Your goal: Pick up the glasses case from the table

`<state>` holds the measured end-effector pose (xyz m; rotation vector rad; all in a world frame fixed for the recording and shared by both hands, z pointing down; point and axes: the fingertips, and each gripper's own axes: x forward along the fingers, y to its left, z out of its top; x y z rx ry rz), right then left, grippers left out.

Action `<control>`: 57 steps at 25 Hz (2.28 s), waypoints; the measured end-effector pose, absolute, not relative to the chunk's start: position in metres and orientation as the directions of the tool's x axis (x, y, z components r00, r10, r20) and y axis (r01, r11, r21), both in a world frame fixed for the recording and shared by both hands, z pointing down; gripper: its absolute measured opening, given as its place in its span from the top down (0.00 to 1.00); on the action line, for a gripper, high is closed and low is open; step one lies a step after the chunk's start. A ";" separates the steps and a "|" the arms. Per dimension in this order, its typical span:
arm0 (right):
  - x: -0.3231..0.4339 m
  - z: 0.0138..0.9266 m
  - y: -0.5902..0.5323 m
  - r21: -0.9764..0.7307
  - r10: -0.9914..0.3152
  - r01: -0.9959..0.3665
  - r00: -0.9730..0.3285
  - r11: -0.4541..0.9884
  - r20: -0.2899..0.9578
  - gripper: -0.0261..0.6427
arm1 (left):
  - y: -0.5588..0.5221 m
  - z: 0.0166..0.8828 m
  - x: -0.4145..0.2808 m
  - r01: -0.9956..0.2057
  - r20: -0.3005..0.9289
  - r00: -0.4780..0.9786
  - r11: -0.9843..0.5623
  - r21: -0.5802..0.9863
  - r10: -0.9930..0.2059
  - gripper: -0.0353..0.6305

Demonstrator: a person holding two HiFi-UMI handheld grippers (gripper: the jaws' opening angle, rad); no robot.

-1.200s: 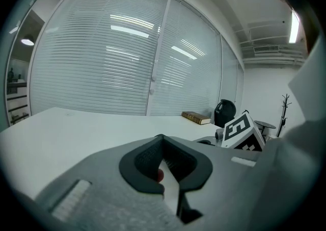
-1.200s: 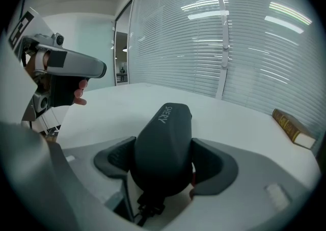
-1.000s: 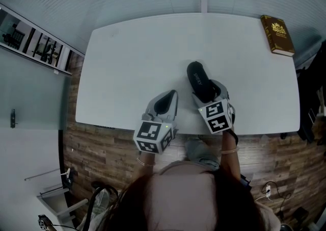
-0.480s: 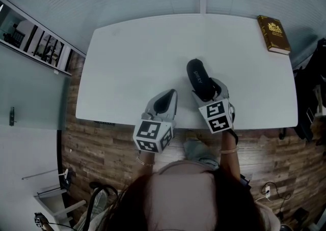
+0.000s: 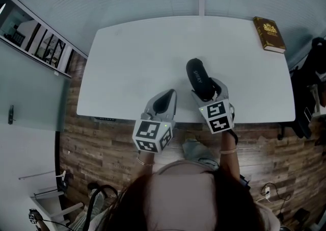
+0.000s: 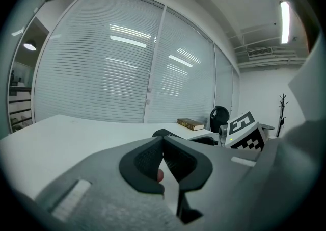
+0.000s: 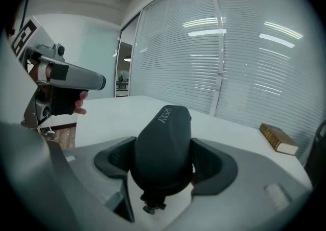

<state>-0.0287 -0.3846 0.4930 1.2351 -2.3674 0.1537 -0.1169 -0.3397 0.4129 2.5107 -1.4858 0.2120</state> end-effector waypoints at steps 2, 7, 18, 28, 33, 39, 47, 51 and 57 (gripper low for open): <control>-0.030 0.488 -0.377 0.116 -0.754 -0.801 -0.489 0.587 0.440 0.45 | -0.332 0.410 -0.118 -0.877 0.223 0.481 -0.469 0.108 -0.848 0.94; -0.031 0.478 -0.360 0.128 -0.770 -0.807 -0.482 0.576 0.419 0.45 | -0.314 0.403 -0.121 -0.875 0.204 0.483 -0.472 0.102 -0.851 0.94; -0.032 0.459 -0.323 0.160 -0.791 -0.810 -0.475 0.564 0.385 0.45 | -0.276 0.389 -0.125 -0.874 0.161 0.485 -0.476 0.095 -0.859 0.94; -0.033 0.443 -0.291 0.185 -0.807 -0.810 -0.474 0.557 0.353 0.45 | -0.242 0.381 -0.129 -0.875 0.135 0.484 -0.475 0.094 -0.865 0.94; -0.031 0.436 -0.279 0.187 -0.811 -0.810 -0.478 0.555 0.337 0.45 | -0.229 0.378 -0.126 -0.874 0.130 0.486 -0.478 0.091 -0.864 0.94; -0.030 0.431 -0.256 0.190 -0.812 -0.806 -0.488 0.560 0.320 0.45 | -0.208 0.373 -0.122 -0.875 0.113 0.484 -0.477 0.085 -0.868 0.94; -0.028 0.422 -0.225 0.193 -0.821 -0.809 -0.496 0.555 0.282 0.45 | -0.177 0.371 -0.121 -0.879 0.100 0.476 -0.469 0.080 -0.874 0.94; -0.028 0.415 -0.208 0.197 -0.827 -0.811 -0.498 0.551 0.260 0.45 | -0.160 0.370 -0.123 -0.882 0.094 0.471 -0.465 0.079 -0.877 0.94; -0.026 0.408 -0.187 0.195 -0.831 -0.813 -0.504 0.549 0.236 0.45 | -0.139 0.368 -0.121 -0.885 0.090 0.465 -0.460 0.072 -0.881 0.94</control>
